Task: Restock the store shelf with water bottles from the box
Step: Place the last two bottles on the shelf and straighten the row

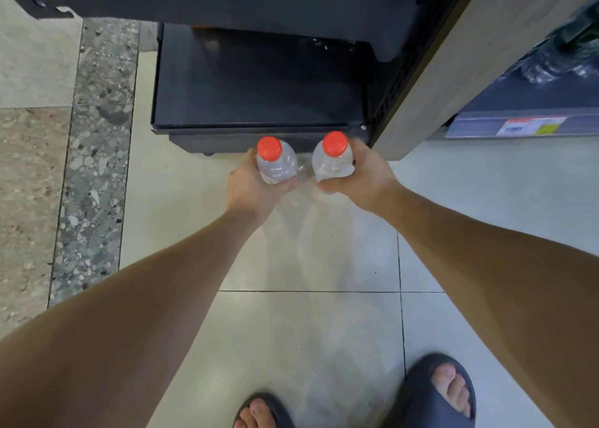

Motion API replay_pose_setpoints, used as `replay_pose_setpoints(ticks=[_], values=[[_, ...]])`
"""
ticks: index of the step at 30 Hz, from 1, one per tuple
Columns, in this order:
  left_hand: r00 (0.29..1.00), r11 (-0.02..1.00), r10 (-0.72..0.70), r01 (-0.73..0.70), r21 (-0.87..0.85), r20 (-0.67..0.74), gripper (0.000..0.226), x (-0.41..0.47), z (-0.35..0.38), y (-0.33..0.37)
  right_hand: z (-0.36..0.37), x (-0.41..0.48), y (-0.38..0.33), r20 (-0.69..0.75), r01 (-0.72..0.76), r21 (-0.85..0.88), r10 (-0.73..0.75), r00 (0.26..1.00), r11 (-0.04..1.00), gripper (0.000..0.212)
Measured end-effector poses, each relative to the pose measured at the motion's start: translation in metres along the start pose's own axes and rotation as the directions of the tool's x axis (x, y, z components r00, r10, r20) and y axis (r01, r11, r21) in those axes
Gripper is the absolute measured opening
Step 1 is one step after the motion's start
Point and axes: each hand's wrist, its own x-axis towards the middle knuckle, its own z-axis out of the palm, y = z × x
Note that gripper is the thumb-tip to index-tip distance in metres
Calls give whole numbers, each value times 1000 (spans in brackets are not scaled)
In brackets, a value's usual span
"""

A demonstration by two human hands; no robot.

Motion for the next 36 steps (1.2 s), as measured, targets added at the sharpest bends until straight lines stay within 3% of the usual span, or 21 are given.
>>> replay_pose_setpoints(ticks=[8, 16, 23, 28, 36], values=[[999, 999, 35, -35, -7, 18, 65, -39, -10, 16, -21, -38, -15, 30, 14, -14, -13, 999, 1000, 70], [993, 995, 90, -87, -39, 80, 58, -132, -67, 89, -98, -158, -84, -28, 31, 118, -28, 999, 992, 54], [979, 986, 168, -166, -30, 117, 57, -224, -156, 221, -206, -281, -197, -36, 80, 82, -77, 996, 993, 51], [959, 967, 254, -249, -57, 125, 45, -284, -232, 326, -277, -360, -286, -125, 126, 46, -119, 985, 991, 51], [896, 893, 436, -418, -167, 89, 48, -380, -337, 471, -381, -493, -397, -248, 214, 47, -196, 949, 976, 50]])
